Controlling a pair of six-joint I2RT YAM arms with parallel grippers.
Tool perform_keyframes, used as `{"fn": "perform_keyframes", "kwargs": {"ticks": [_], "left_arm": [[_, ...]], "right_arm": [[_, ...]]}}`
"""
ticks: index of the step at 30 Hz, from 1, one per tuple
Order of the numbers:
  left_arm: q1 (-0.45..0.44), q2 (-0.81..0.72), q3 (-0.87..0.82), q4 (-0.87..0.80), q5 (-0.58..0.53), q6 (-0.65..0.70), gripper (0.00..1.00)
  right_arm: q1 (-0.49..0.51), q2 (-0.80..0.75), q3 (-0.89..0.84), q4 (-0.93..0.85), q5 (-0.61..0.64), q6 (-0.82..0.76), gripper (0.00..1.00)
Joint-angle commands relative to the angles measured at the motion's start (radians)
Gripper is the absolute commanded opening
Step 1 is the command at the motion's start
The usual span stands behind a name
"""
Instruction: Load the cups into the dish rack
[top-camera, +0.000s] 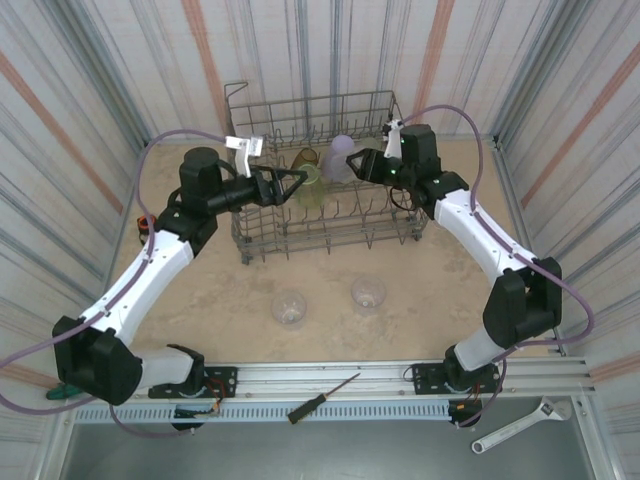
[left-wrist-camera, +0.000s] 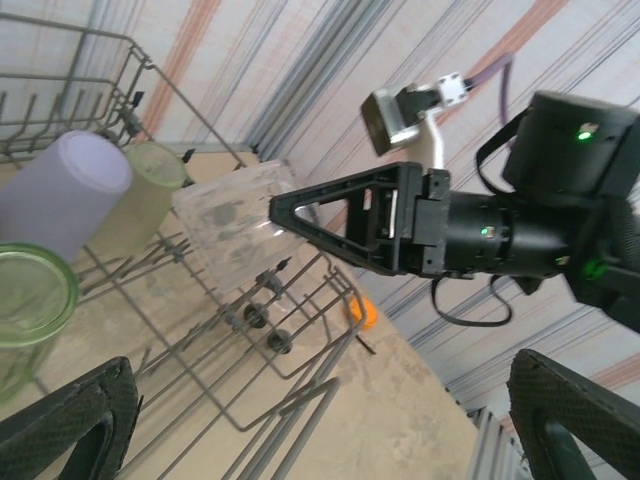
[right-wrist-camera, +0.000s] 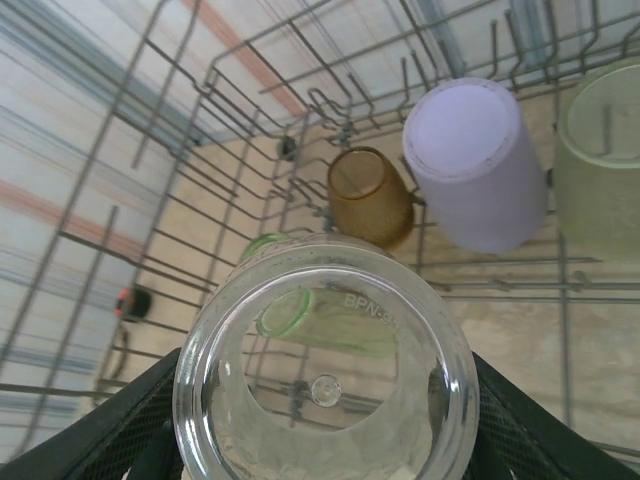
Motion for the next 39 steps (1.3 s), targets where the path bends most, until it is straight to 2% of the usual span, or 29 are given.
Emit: {"fn": "perform_keyframes", "kwargs": {"ticks": [1, 7, 12, 22, 39], "left_arm": [[0.007, -0.043, -0.008, -0.119, -0.069, 0.084, 0.99], [0.011, -0.079, 0.013, -0.268, -0.167, 0.175, 0.99], [0.012, -0.109, -0.005, -0.315, -0.203, 0.202, 0.99], [0.014, -0.152, -0.021, -0.389, -0.266, 0.242, 0.99], [0.015, -0.195, -0.061, -0.419, -0.283, 0.241, 0.99]], "right_arm": [[0.031, 0.020, 0.089, -0.151, 0.181, -0.126, 0.51], [0.067, 0.099, 0.212, -0.301, 0.342, -0.188, 0.51], [0.081, 0.164, 0.281, -0.374, 0.427, -0.221, 0.51], [0.078, 0.276, 0.349, -0.393, 0.459, -0.254, 0.52], [0.053, 0.441, 0.472, -0.394, 0.432, -0.273, 0.53]]}}
